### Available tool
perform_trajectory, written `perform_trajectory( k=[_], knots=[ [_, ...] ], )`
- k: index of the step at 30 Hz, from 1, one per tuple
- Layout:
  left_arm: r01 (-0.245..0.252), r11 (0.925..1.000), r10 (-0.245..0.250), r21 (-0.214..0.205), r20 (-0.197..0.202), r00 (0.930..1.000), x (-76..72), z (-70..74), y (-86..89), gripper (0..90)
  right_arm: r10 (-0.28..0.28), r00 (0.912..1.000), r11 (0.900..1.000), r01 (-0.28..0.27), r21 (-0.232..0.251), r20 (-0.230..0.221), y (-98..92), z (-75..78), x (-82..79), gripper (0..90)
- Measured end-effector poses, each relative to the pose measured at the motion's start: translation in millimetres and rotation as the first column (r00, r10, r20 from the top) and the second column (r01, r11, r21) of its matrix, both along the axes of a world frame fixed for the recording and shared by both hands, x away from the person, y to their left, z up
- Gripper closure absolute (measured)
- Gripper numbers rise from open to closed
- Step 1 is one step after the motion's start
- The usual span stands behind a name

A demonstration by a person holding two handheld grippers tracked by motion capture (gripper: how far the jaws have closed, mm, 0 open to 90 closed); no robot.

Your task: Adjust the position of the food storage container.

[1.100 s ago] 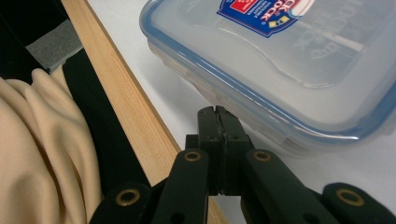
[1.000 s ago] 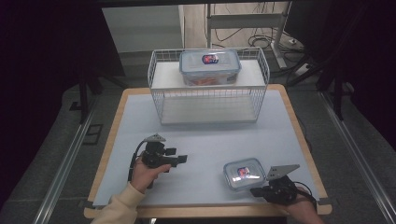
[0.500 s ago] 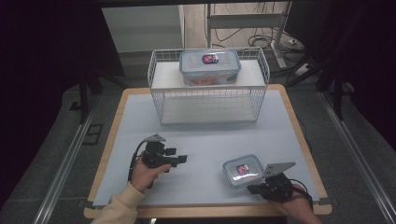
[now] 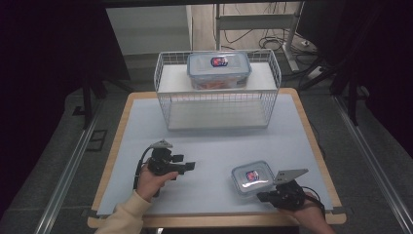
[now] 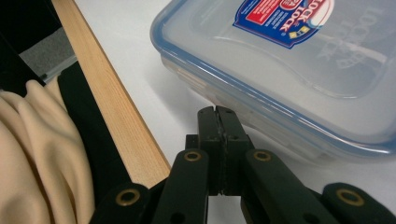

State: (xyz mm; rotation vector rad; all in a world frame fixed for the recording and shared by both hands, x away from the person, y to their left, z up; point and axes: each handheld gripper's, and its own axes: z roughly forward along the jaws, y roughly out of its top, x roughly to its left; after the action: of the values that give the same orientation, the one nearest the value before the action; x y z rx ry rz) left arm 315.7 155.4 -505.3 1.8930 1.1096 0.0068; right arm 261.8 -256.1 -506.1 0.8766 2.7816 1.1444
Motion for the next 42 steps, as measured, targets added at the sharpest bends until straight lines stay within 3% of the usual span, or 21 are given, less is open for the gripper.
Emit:
perform_trajectory(
  k=[6,19,36,42],
  knots=[
    [0.001,1.0,-0.001,-0.002,0.002,1.0,-0.5,0.9,-0.4,31.4,-0.017,0.9998,0.9997,0.017,0.017,0.006,-3.9,2.9,-2.4,89.7],
    [0.004,1.0,-0.004,0.003,-0.002,1.0,0.2,-0.5,-1.1,31.3,-0.01,0.9998,0.9999,0.009,0.008,0.018,12.2,1.8,7.3,89.7],
    [-0.003,1.0,0.003,-0.003,0.001,1.0,0.2,0.0,1.2,31.4,-0.063,0.9968,0.9979,0.062,0.018,0.05,43.3,0.5,52.2,89.7],
    [0.0,1.0,0.0,0.003,0.0,1.0,0.5,-0.6,2.1,31.4,-0.073,0.9959,0.9971,0.072,0.021,0.052,49.0,-0.1,61.3,89.7]
  ],
)
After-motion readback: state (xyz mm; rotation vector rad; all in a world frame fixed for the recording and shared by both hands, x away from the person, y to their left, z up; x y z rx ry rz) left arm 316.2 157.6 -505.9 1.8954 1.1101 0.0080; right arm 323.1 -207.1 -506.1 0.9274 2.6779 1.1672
